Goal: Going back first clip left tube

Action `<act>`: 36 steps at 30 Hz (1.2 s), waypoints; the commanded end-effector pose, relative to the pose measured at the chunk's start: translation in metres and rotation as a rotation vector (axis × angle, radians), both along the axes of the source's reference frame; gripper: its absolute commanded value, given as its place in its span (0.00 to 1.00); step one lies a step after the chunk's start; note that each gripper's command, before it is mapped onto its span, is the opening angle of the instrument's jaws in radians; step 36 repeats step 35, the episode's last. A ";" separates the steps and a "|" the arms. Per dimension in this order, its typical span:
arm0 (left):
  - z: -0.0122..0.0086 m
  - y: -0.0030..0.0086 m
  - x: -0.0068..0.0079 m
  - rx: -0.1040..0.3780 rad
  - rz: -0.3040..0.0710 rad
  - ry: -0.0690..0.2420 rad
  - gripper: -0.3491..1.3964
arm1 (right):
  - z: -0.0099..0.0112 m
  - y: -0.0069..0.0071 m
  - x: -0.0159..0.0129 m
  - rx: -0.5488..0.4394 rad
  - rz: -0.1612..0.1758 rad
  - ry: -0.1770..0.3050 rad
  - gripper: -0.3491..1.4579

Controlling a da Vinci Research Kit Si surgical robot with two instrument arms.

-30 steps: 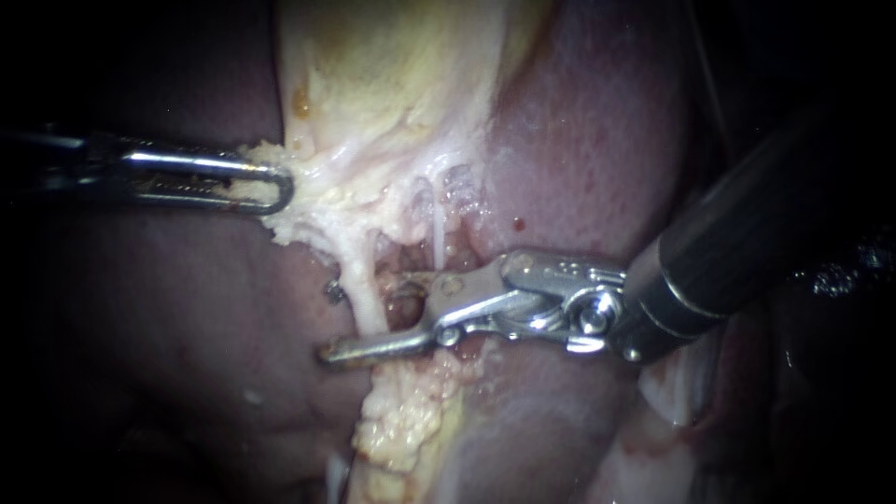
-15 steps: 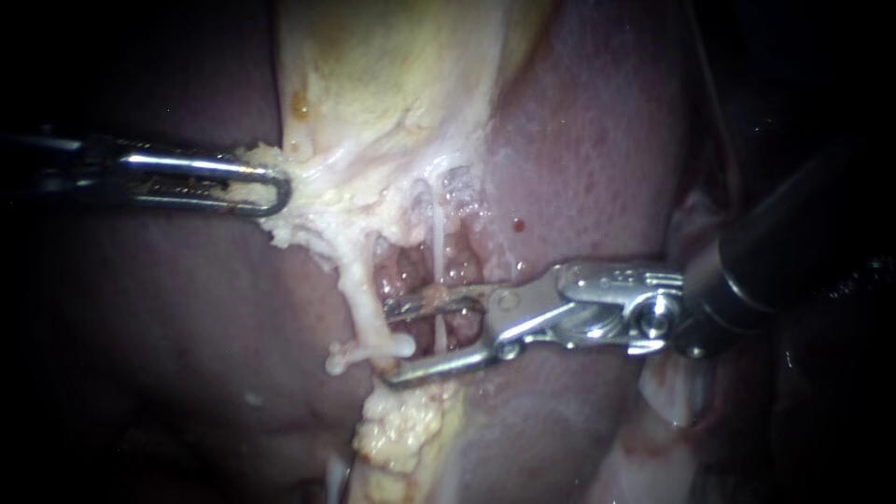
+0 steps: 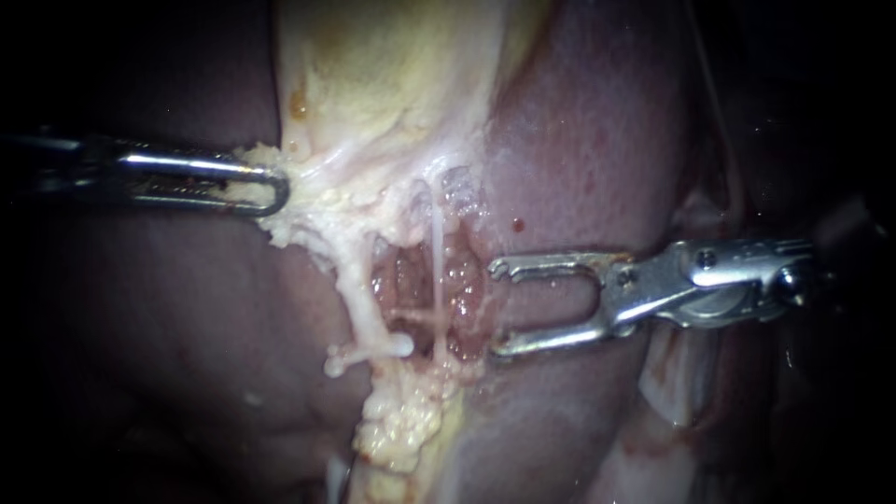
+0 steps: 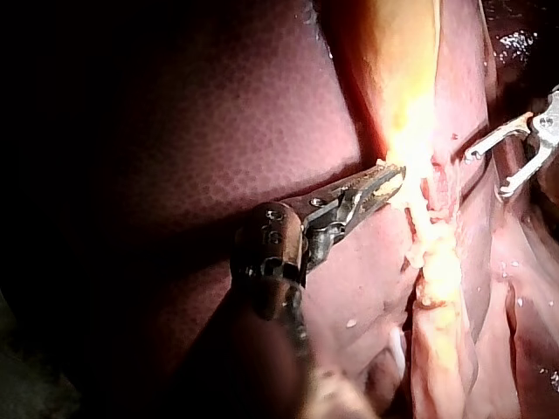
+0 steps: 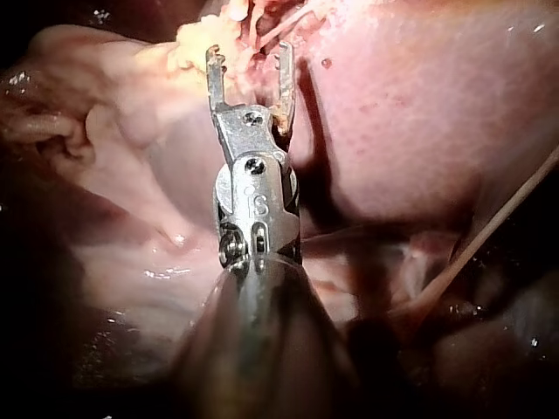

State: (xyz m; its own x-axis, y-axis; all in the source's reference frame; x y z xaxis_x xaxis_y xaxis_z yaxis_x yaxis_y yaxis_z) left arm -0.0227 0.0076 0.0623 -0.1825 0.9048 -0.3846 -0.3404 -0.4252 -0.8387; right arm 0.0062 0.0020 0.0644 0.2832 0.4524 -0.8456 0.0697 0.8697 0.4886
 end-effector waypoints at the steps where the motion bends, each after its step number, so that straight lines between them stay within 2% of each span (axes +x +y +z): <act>1: 0.0000 0.0000 0.0000 0.000 0.000 0.000 0.00 | -0.0001 0.0001 -0.0004 -0.004 0.000 0.000 0.47; 8: 0.0000 0.0000 -0.0002 0.000 -0.001 0.000 0.00 | -0.0004 0.0005 -0.0014 -0.018 -0.005 0.005 0.47; 11: 0.0004 -0.0002 -0.0007 -0.002 -0.001 0.001 0.00 | -0.0004 0.0005 -0.0015 -0.018 -0.006 0.005 0.47; 24: 0.0052 -0.0015 -0.0046 -0.019 0.027 0.003 0.00 | -0.0005 0.0004 -0.0019 -0.016 -0.013 0.010 0.47; 36: 0.0054 -0.0015 -0.0046 -0.020 0.028 0.002 0.00 | -0.0005 0.0002 -0.0017 -0.013 -0.023 0.015 0.47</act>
